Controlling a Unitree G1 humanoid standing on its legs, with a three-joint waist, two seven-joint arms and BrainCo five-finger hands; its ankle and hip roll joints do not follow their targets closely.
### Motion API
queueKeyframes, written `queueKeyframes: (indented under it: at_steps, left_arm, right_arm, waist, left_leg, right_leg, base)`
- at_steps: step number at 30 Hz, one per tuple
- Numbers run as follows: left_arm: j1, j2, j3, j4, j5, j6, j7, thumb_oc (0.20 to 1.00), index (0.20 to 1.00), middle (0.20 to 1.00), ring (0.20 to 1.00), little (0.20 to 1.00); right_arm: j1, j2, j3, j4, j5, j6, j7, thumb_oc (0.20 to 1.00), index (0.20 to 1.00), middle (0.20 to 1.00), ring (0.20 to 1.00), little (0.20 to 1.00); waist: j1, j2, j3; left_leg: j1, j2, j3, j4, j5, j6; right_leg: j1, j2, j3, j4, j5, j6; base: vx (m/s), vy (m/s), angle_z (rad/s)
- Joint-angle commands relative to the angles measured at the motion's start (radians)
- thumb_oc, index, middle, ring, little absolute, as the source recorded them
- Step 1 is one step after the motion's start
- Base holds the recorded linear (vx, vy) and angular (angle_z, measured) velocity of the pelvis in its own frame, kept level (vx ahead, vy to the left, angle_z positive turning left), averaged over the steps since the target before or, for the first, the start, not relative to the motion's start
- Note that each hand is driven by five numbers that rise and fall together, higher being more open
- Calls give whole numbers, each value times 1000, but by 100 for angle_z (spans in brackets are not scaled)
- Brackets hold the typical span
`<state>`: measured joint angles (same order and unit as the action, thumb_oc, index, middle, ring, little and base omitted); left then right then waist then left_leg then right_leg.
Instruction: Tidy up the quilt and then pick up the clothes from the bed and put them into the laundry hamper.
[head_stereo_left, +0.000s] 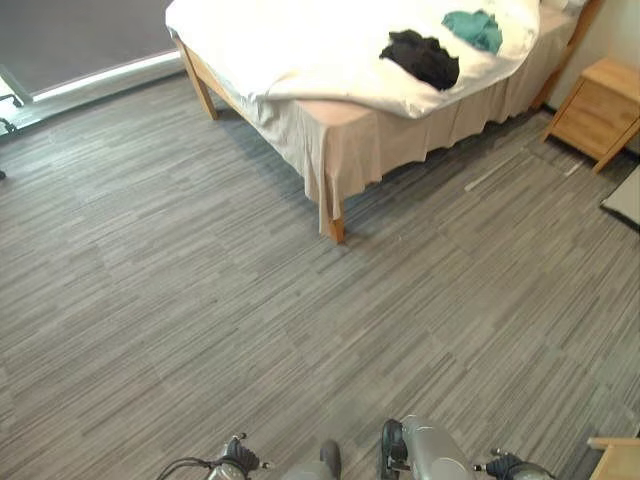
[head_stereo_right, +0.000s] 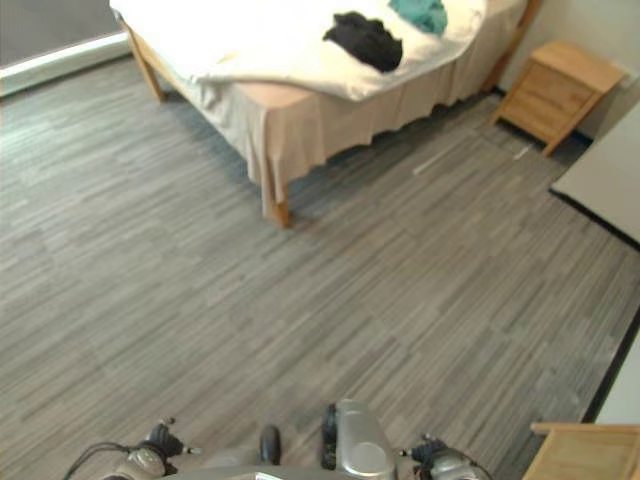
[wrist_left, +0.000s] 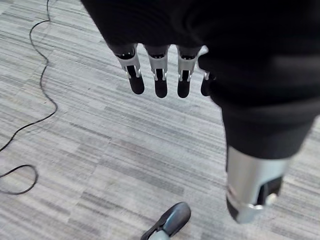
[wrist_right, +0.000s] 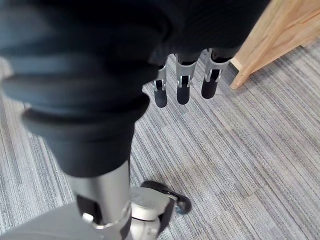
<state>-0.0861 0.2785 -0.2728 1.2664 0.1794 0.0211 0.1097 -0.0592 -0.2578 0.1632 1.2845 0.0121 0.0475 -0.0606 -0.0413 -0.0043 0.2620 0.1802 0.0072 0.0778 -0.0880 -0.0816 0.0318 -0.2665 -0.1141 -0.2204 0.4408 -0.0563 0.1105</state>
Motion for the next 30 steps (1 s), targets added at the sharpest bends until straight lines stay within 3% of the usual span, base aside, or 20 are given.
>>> queueKeyframes:
  at_steps: [1, 3, 5, 7, 8, 10, 11, 12, 14, 15, 17, 18, 19, 21, 22, 23, 24, 26, 28, 30]
  left_arm:
    - [3, 9, -18, 29, 43, -14, 14, 1000, 1000, 1000, 1000, 1000]
    - [-9, 10, -23, 40, 73, -16, 11, 1000, 1000, 1000, 1000, 1000]
    - [-8, 5, -33, 52, 101, -22, 3, 1000, 1000, 1000, 1000, 1000]
    - [-2, 5, -29, 44, 95, -27, 1, 1000, 1000, 1000, 1000, 1000]
    - [3, 2, -28, 25, 75, -22, 4, 1000, 1000, 1000, 1000, 1000]
    - [-1, 17, -32, 0, 67, -15, 8, 1000, 1000, 1000, 1000, 1000]
    - [-10, 28, -27, -9, 55, -10, 21, 1000, 1000, 1000, 1000, 1000]
    - [-11, 29, -27, -9, 55, -10, 21, 1000, 1000, 1000, 1000, 1000]
    - [-17, 28, -20, -16, 25, -12, 37, 1000, 1000, 1000, 1000, 1000]
    - [-10, 20, -15, -17, 17, -19, 46, 1000, 1000, 1000, 1000, 1000]
    - [-3, 12, -11, -14, 17, -22, 50, 1000, 1000, 1000, 1000, 1000]
    - [-2, 11, -12, -14, 17, -23, 50, 1000, 1000, 1000, 1000, 1000]
    - [13, 4, -14, -4, 34, -20, 41, 1000, 1000, 1000, 1000, 1000]
    - [34, 19, 9, 15, 62, 1, 44, 1000, 1000, 1000, 1000, 1000]
    - [34, 19, 9, 15, 62, 1, 44, 1000, 1000, 1000, 1000, 1000]
    - [34, 15, 12, 23, 58, -3, 40, 1000, 1000, 1000, 1000, 1000]
    - [37, 14, 14, 15, 48, -3, 47, 1000, 1000, 1000, 1000, 1000]
    - [29, 12, 24, 26, 30, 3, 51, 1000, 1000, 1000, 1000, 1000]
    - [21, 19, 30, 19, 12, 7, 55, 1000, 1000, 1000, 1000, 1000]
    - [17, 29, 33, 12, 5, 5, 56, 1000, 1000, 1000, 1000, 1000]
  right_arm:
    - [19, -24, 5, 26, 40, -3, -26, 1000, 1000, 1000, 1000, 1000]
    - [27, -21, -4, 32, 42, -1, -26, 1000, 1000, 1000, 1000, 1000]
    - [55, -17, 0, 44, 32, -3, -18, 1000, 1000, 1000, 1000, 1000]
    - [64, -22, 8, 47, 25, -6, -13, 1000, 1000, 1000, 1000, 1000]
    - [52, -37, 17, 50, 15, -5, -14, 1000, 1000, 1000, 1000, 1000]
    - [43, -50, 27, 37, 18, 1, -25, 1000, 1000, 1000, 1000, 1000]
    - [28, -60, 33, 23, 23, -2, -32, 1000, 1000, 1000, 1000, 1000]
    - [28, -59, 33, 23, 23, -2, -32, 1000, 1000, 1000, 1000, 1000]
    - [2, -73, 38, 12, 31, 2, -41, 1000, 1000, 1000, 1000, 1000]
    - [-13, -77, 49, 13, 20, 3, -46, 1000, 1000, 1000, 1000, 1000]
    - [-25, -81, 53, 5, 19, -3, -50, 1000, 1000, 1000, 1000, 1000]
    - [-23, -82, 54, 5, 19, -4, -49, 1000, 1000, 1000, 1000, 1000]
    - [-30, -88, 46, -3, 29, -11, -54, 1000, 1000, 1000, 1000, 1000]
    - [-33, -91, 43, -11, 21, -13, -50, 1000, 1000, 1000, 1000, 1000]
    - [-33, -91, 43, -11, 21, -13, -50, 1000, 1000, 1000, 1000, 1000]
    - [-35, -80, 41, -8, 26, -18, -50, 1000, 1000, 1000, 1000, 1000]
    - [-35, -72, 41, -18, 24, -22, -53, 1000, 1000, 1000, 1000, 1000]
    - [-27, -55, 16, -42, 39, -21, -54, 1000, 1000, 1000, 1000, 1000]
    - [-33, -35, 16, -57, 42, -21, -53, 1000, 1000, 1000, 1000, 1000]
    - [-32, -26, 27, -56, 31, -18, -49, 1000, 1000, 1000, 1000, 1000]
  waist:
    - [-48, 3, -42]
    - [-86, 17, -40]
    - [-122, 30, -59]
    - [-133, 44, -66]
    - [-127, 61, -59]
    - [-96, 24, -36]
    - [-75, -5, -17]
    - [-77, -10, -18]
    - [-23, -51, 2]
    - [29, -57, -1]
    - [56, -48, -20]
    - [61, -49, -18]
    - [85, -29, -46]
    - [100, -32, -59]
    - [102, -32, -58]
    - [100, -34, -63]
    - [106, -43, -58]
    - [85, -45, -44]
    - [70, -20, -36]
    - [64, -15, -41]
  left_leg:
    - [74, 41, -20, 1, -68, -95]
    - [122, 72, -25, 1, -107, -126]
    - [201, 87, -33, 1, -143, -145]
    - [211, 108, -49, 61, -103, -153]
    - [143, 129, -41, 310, 49, -188]
    - [-20, 118, -71, 633, 194, -188]
    - [-77, 94, -85, 758, 206, -174]
    - [-81, 88, -87, 757, 211, -173]
    - [-222, 34, -74, 880, 121, -142]
    - [-335, 8, -31, 814, 76, -131]
    - [-383, 21, 17, 598, 99, -122]
    - [-371, 20, 23, 590, 95, -122]
    - [-386, 63, 134, 306, 127, -108]
    - [-339, 83, 249, 191, 144, -100]
    - [-336, 83, 251, 189, 145, -100]
    - [-302, 71, 273, 179, 129, -70]
    - [-294, 53, 250, 191, 117, -54]
    - [-226, 37, 243, 172, 80, -31]
    - [-162, 57, 215, 115, 85, -29]
    - [-124, 61, 180, 87, 79, -37]
  right_leg:
    - [25, -29, -1, -323, 94, 81]
    - [-24, -39, 3, -448, 143, 104]
    - [-49, -46, -3, -445, 172, 104]
    - [-40, -25, -6, -411, 171, 82]
    - [25, 21, -4, -392, 147, 33]
    - [117, 30, 0, -423, 122, -20]
    - [164, 31, 14, -442, 112, -43]
    - [162, 25, 14, -443, 114, -43]
    - [250, 21, 60, -483, 84, -50]
    - [326, 26, 107, -509, 50, -37]
    - [369, 31, 131, -523, 18, -24]
    - [374, 29, 136, -522, 13, -23]
    - [449, 50, 128, -528, -42, -11]
    - [480, 67, 117, -494, -74, -6]
    - [481, 66, 119, -493, -75, -6]
    - [477, 69, 86, -399, -92, 7]
    - [451, 64, 84, -282, -66, 30]
    - [321, -2, 37, -39, 81, 136]
    - [221, -44, 20, 93, 149, 148]
    - [178, -79, -2, 35, 124, 118]
  base:
    - [566, -144, 11]
    - [544, -147, 21]
    - [769, -210, 30]
    - [591, -203, 23]
    - [458, -267, 22]
    - [537, -363, 10]
    - [333, -239, -30]
    - [324, -192, -60]
    - [567, -103, -62]
    - [800, 6, -37]
    - [591, 74, -66]
    - [687, 136, -80]
    - [662, 134, -44]
    - [607, 104, -2]
    - [389, 75, 4]
    - [250, 71, -15]
    - [363, 95, -47]
    - [300, 60, -17]
    - [353, 19, 50]
    - [301, -58, 80]
